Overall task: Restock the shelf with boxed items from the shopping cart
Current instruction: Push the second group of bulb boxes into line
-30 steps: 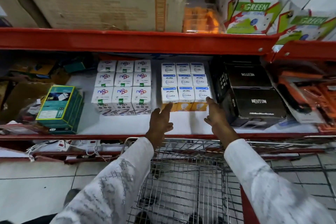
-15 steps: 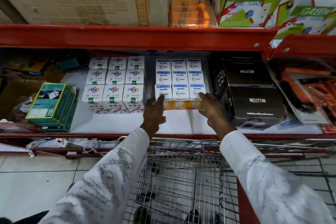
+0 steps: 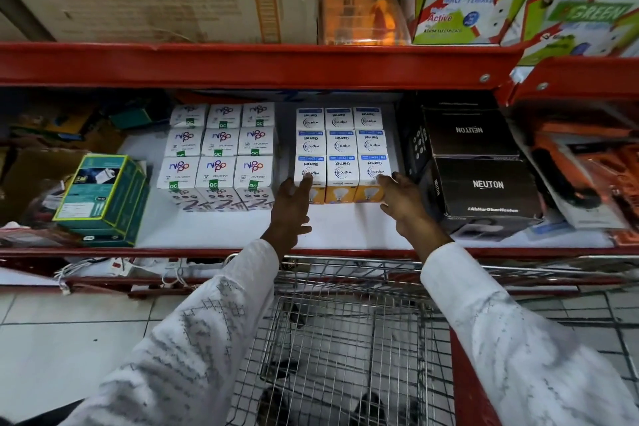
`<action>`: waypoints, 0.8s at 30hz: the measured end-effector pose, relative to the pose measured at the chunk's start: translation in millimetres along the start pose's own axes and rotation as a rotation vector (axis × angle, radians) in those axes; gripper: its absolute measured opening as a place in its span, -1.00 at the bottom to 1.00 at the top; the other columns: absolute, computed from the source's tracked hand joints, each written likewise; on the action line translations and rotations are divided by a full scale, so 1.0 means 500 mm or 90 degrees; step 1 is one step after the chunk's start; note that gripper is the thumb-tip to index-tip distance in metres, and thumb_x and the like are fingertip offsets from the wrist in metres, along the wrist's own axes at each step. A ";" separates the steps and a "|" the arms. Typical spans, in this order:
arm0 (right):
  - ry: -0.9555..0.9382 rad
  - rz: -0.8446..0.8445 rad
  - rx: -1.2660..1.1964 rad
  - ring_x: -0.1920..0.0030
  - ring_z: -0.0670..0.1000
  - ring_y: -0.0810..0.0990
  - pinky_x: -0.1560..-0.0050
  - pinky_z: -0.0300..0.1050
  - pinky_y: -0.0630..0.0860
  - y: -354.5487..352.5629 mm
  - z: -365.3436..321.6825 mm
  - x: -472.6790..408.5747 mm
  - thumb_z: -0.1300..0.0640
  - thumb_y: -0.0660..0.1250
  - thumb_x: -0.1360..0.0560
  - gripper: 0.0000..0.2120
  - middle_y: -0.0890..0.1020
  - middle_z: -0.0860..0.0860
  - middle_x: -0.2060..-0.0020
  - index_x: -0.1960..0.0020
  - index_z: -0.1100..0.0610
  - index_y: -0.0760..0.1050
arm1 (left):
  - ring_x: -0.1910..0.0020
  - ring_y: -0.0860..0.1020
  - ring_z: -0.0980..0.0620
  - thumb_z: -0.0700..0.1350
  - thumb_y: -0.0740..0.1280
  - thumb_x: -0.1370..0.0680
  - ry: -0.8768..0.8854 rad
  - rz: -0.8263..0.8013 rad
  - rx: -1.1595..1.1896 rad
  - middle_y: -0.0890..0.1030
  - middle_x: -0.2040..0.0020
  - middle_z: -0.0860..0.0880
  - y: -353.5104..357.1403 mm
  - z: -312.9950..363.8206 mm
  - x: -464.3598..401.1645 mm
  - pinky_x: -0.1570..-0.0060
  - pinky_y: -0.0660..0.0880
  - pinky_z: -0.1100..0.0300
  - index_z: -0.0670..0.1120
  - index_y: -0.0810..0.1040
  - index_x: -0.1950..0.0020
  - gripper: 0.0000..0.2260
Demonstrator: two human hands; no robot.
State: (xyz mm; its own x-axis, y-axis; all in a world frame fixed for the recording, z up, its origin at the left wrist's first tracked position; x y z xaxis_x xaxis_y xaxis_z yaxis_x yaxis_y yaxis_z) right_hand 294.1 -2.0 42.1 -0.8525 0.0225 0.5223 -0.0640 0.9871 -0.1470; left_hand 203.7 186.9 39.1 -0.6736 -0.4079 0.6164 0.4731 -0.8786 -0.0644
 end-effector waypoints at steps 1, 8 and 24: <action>-0.006 0.003 0.008 -0.38 0.13 0.50 -0.45 0.14 0.39 -0.004 -0.001 0.006 0.02 0.32 -0.57 -0.42 0.48 0.12 -0.43 -0.53 0.15 0.27 | -0.18 0.52 -0.27 0.25 0.23 -0.59 0.004 0.001 0.003 0.45 -0.41 -0.12 -0.001 -0.001 0.005 -0.16 0.56 -0.12 0.07 0.27 -0.54 -0.44; -0.099 0.023 0.004 -0.32 0.11 0.55 -0.37 0.15 0.48 -0.069 -0.021 0.092 0.06 0.36 -0.55 -0.54 0.55 0.14 -0.35 -0.42 0.14 0.44 | -0.21 0.55 -0.20 0.18 0.36 -0.55 0.025 0.087 0.042 0.50 -0.37 -0.22 0.024 0.000 0.078 0.03 0.58 0.00 -0.13 0.36 -0.47 -0.40; -0.279 0.304 0.228 -0.09 0.26 0.62 -0.13 -0.03 0.49 -0.435 -0.047 0.077 0.17 0.33 -0.49 -0.73 0.64 0.32 -0.03 -0.10 0.33 0.59 | -0.24 0.57 -0.23 0.00 0.47 -0.52 0.041 -0.075 -0.032 0.56 -0.31 -0.18 0.349 0.003 0.173 -0.10 0.60 -0.04 -0.08 0.45 -0.42 -0.49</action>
State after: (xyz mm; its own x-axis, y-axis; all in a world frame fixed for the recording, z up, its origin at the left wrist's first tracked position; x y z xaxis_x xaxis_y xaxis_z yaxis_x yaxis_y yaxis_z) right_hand 287.7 -212.2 114.0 -0.9540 0.2973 -0.0397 0.2646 0.7718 -0.5782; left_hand 229.2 -1.3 82.3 -0.7589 -0.3145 0.5703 0.3606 -0.9321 -0.0342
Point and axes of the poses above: each hand's wrist, its own x-axis away from the middle knuckle, its own y-axis out of the palm, z = x × y, the point moved 5 cm from there along -x, towards the middle knuckle
